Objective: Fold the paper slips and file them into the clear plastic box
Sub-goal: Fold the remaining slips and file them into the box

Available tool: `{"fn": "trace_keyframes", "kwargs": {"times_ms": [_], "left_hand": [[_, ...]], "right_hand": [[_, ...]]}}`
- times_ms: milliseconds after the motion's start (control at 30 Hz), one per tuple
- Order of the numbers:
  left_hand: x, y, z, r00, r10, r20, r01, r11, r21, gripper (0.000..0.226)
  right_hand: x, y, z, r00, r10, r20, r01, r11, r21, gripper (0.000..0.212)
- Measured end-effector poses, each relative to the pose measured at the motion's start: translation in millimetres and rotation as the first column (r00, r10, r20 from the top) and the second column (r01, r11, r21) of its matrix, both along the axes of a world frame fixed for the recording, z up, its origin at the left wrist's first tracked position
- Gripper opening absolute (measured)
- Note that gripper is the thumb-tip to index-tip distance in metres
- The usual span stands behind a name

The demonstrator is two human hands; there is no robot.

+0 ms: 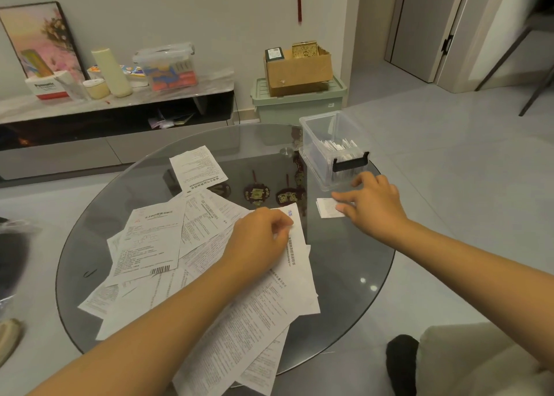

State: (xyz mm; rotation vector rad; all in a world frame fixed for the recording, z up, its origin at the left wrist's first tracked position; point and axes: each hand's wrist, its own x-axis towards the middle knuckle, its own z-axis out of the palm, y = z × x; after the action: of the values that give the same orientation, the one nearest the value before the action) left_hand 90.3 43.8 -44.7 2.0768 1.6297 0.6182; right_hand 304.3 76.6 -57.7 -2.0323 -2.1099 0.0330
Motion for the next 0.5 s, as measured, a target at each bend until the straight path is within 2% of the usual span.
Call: {"fn": "trace_keyframes", "kwargs": {"times_ms": [67, 133, 267, 367, 500], "left_hand": [[-2, -2, 0, 1.0, -0.01, -0.009, 0.01, 1.0, -0.003, 0.019], [-3, -4, 0, 1.0, -0.011, -0.013, 0.011, 1.0, -0.002, 0.019], [-9, -13, 6, 1.0, -0.001, -0.02, 0.001, 1.0, -0.003, 0.02], [-16, -19, 12, 0.999, 0.017, -0.039, -0.017, 1.0, 0.016, 0.02], [-27, -27, 17, 0.996, 0.036, -0.076, -0.032, 0.998, 0.056, 0.021]], "right_hand": [[-1, -4, -1, 0.995, 0.008, 0.102, -0.009, 1.0, 0.014, 0.037], [-3, -7, -3, 0.992, 0.021, 0.122, -0.024, 0.999, 0.023, 0.038], [-5, -12, 1, 0.998, 0.055, -0.013, -0.052, 0.985, 0.166, 0.034], [-12, -17, 7, 0.993, 0.114, -0.015, -0.106, 0.956, 0.275, 0.03], [-29, -28, 14, 0.983, 0.175, -0.059, -0.144, 0.928, 0.343, 0.028]]}}
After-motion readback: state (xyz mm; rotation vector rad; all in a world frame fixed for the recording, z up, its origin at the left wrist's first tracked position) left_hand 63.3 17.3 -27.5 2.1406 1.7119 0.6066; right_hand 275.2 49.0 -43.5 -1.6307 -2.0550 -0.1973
